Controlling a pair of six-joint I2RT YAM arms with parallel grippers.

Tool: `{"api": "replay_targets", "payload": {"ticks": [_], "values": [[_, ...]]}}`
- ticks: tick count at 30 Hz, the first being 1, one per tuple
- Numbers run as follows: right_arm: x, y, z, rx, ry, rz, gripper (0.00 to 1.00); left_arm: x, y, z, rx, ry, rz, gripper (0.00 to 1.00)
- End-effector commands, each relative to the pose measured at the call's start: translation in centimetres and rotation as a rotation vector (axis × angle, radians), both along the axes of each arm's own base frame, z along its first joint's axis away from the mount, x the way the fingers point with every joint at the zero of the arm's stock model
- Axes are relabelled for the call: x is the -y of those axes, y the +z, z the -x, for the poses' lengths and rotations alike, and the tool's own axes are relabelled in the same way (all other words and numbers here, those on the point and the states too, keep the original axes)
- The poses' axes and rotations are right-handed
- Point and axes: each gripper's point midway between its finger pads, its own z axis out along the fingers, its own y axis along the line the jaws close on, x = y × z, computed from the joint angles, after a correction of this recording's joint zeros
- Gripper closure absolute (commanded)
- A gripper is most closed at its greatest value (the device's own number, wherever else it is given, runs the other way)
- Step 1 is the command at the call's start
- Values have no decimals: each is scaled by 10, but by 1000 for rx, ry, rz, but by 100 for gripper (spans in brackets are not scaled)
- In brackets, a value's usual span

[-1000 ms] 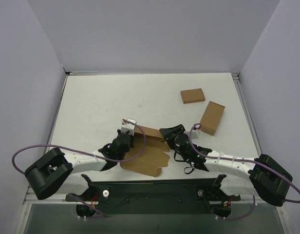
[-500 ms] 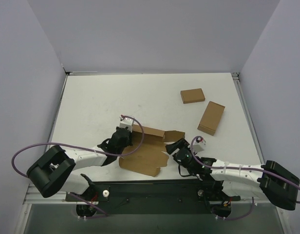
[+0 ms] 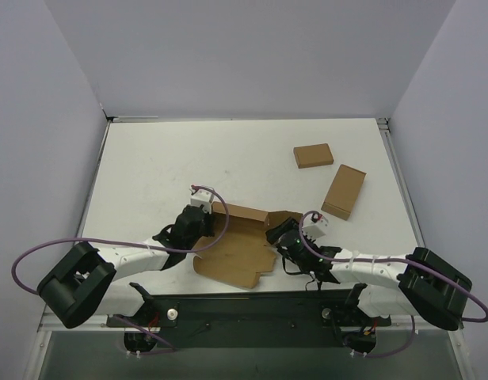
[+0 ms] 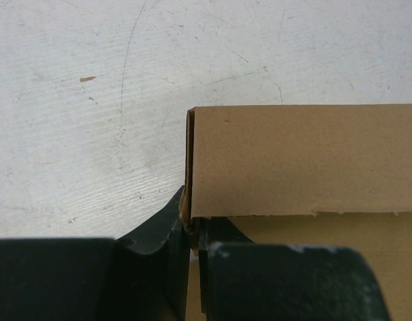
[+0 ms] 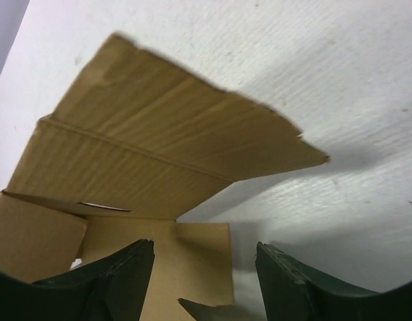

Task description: Fold the paper box

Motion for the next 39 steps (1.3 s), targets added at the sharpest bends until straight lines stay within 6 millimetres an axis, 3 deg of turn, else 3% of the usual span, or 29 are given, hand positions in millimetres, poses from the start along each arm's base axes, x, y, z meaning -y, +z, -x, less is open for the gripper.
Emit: {"api": "replay_targets", "payload": {"ticks": [1,7,12,17,24,31,34,39], "values": [[-24,23,-14,51,54,-13,40,2,9,-3,21,7,40,100],[-34,29,-16,37,72,12,53,1,5,-4,14,11,22,100],[-25,28,-13,-7,83,218,65,0,0,-7,7,18,-3,100],[-41,33,-15,-5,116,228,67,2,-4,-7,-3,10,-9,100],[-55,13,-10,-58,154,207,68,5,-3,-7,-3,-1,-2,100],[-74,7,-11,-56,208,207,70,11,-4,-6,-6,-17,0,100],[-77,9,-11,-57,220,226,72,12,-7,-6,-14,-21,-5,100],[-58,8,-9,-82,175,308,72,11,-8,-8,-13,-11,-20,100]]}}
